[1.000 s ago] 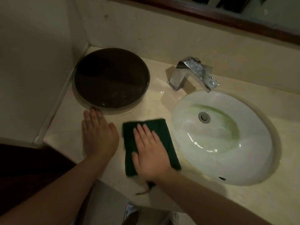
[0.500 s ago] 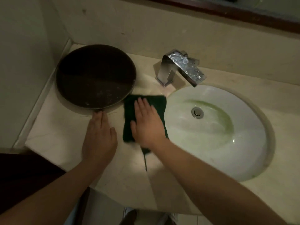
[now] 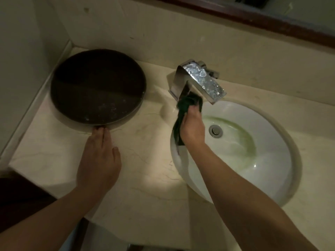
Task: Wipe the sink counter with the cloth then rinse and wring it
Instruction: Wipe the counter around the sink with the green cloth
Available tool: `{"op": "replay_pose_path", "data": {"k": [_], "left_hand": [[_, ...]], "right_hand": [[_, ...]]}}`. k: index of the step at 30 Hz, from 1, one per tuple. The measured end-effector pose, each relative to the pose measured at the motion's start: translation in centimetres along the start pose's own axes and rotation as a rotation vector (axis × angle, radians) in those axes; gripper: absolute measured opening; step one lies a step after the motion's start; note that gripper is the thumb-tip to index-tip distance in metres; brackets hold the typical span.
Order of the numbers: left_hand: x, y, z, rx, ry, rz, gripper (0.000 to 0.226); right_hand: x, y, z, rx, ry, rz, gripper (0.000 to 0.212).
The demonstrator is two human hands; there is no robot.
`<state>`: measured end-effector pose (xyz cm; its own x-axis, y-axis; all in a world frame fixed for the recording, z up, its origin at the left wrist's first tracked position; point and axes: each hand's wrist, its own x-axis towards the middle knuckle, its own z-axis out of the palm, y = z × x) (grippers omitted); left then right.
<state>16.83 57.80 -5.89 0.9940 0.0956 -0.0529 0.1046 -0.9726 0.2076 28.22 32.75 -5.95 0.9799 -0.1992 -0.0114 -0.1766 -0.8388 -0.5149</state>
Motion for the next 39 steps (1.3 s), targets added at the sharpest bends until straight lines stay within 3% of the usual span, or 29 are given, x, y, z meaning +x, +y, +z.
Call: {"op": "replay_pose_path", "data": {"k": [2, 4, 7, 9, 11, 15, 21, 27, 32, 35, 37, 39], "left_hand": [[-0.1, 0.0, -0.1, 0.008, 0.009, 0.000, 0.064], [-0.1, 0.0, -0.1, 0.014, 0.013, 0.003, 0.064], [-0.1, 0.0, -0.2, 0.006, 0.016, -0.008, 0.064], [-0.1, 0.0, -0.1, 0.003, 0.026, 0.001, 0.063], [-0.1, 0.0, -0.2, 0.009, 0.037, 0.016, 0.063], [0.1, -0.1, -0.1, 0.008, 0.023, 0.011, 0.065], [-0.2, -0.2, -0.1, 0.021, 0.026, 0.024, 0.065], [-0.2, -0.3, -0.3, 0.001, 0.017, 0.010, 0.064], [0.0, -0.6, -1.3, -0.154, 0.023, -0.008, 0.062], [-0.5, -1.1, -2.8, -0.537, 0.076, -0.146, 0.056], [-1.8, -2.0, -4.2, -0.765, 0.246, -0.246, 0.051], [-3.9, -3.7, -5.5, -0.798, 0.468, -0.317, 0.043]], "right_hand": [[2.3, -0.4, -0.2, 0.008, 0.091, 0.069, 0.036], [5.2, 0.3, -0.8, -0.110, 0.193, 0.080, 0.045], [7.9, 0.4, -1.8, -0.159, 0.024, 0.191, 0.056], [7.6, -0.3, -1.3, -0.215, -0.058, 0.128, 0.050], [6.1, -1.2, 0.0, -0.250, -0.019, -0.014, 0.048], [2.8, -2.9, 1.5, -0.346, -0.039, 0.071, 0.062], [-1.2, -5.0, 2.5, -0.525, -0.149, -0.086, 0.062], [-3.0, -8.8, 3.7, -0.395, -0.239, -0.313, 0.068], [-10.2, -9.4, 4.0, -0.329, -0.284, -0.391, 0.072], [-17.9, -9.2, 3.8, -0.274, -0.341, -0.478, 0.075], [-20.9, -11.0, 4.7, -0.187, -0.503, -0.634, 0.069], [-21.2, -14.0, 5.8, 0.034, -0.648, -0.783, 0.060]]}}
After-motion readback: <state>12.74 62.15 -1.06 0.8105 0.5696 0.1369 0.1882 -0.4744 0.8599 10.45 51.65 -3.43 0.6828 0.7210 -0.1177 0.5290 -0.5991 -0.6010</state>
